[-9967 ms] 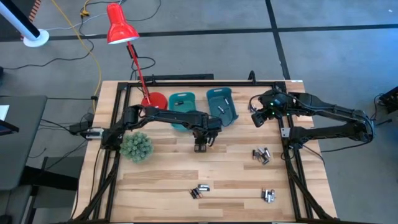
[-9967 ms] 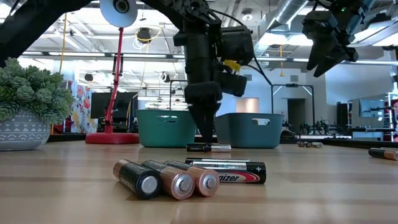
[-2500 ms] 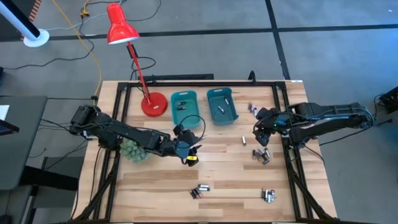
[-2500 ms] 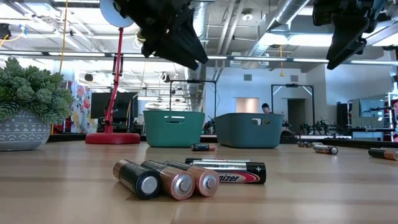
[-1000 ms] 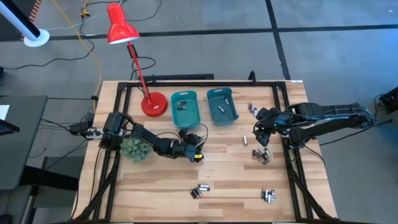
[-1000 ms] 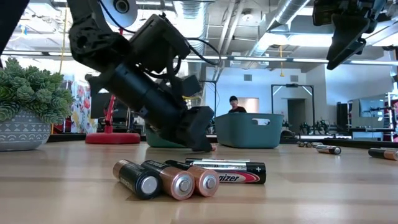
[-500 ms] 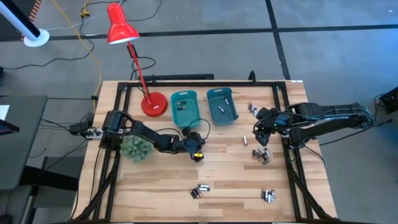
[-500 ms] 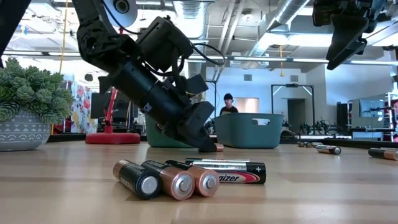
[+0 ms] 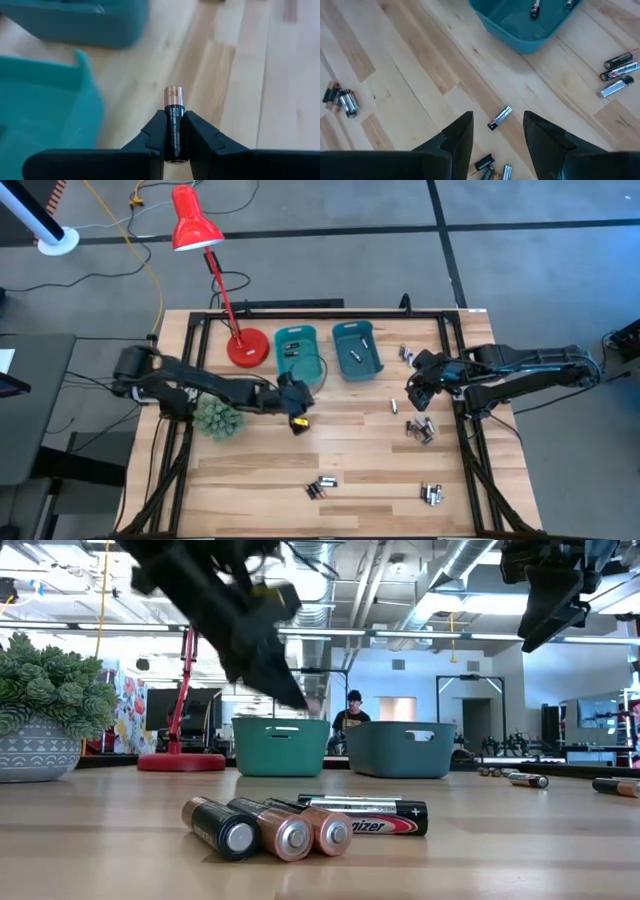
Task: Sort batteries
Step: Put the black battery into the green bin
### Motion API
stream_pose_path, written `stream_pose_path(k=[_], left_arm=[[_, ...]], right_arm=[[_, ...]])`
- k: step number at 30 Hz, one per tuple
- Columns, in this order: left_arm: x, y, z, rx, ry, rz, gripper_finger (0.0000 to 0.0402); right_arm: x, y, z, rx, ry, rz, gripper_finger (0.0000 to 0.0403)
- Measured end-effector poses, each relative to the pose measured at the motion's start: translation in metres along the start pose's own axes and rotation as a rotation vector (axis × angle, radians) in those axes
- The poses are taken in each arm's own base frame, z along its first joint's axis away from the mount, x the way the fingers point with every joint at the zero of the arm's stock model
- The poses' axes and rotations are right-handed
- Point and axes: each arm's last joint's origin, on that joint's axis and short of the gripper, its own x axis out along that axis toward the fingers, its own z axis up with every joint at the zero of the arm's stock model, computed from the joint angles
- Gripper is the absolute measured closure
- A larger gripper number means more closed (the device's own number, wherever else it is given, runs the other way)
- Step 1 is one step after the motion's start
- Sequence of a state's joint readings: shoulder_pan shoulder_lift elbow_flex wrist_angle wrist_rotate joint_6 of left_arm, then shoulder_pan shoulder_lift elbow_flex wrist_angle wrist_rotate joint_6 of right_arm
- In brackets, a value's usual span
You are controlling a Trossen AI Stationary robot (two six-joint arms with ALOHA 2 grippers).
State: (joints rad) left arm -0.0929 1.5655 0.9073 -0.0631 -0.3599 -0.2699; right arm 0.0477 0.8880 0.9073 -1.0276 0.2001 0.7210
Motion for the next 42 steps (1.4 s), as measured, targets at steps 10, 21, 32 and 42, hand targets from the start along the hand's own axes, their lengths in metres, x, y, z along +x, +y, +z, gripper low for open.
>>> stream_pose_path(k=[10, 21, 32, 42], left_arm=[[-0.078, 0.062, 0.051, 0.058, 0.049, 0.122, 0.0361], [-0.079, 0.139, 0.095, 0.084, 0.161, 0.066, 0.0361], [-0.008, 0.176, 0.086, 0.157, 0.353, -0.076, 0.0361], [0.064, 0.179, 0.045, 0.192, 0.554, -0.157, 0.0361]], right_arm=[[0.000, 0.006, 0.008, 0.061, -0.072, 0.059, 0.0214], [0.000, 0.005, 0.014, 0.188, -0.112, 0.080, 0.0214], [0.001, -0.001, 0.019, 0.288, -0.126, 0.057, 0.0214], [0.003, -0.010, 0.025, 0.346, -0.148, 0.022, 0.0214]])
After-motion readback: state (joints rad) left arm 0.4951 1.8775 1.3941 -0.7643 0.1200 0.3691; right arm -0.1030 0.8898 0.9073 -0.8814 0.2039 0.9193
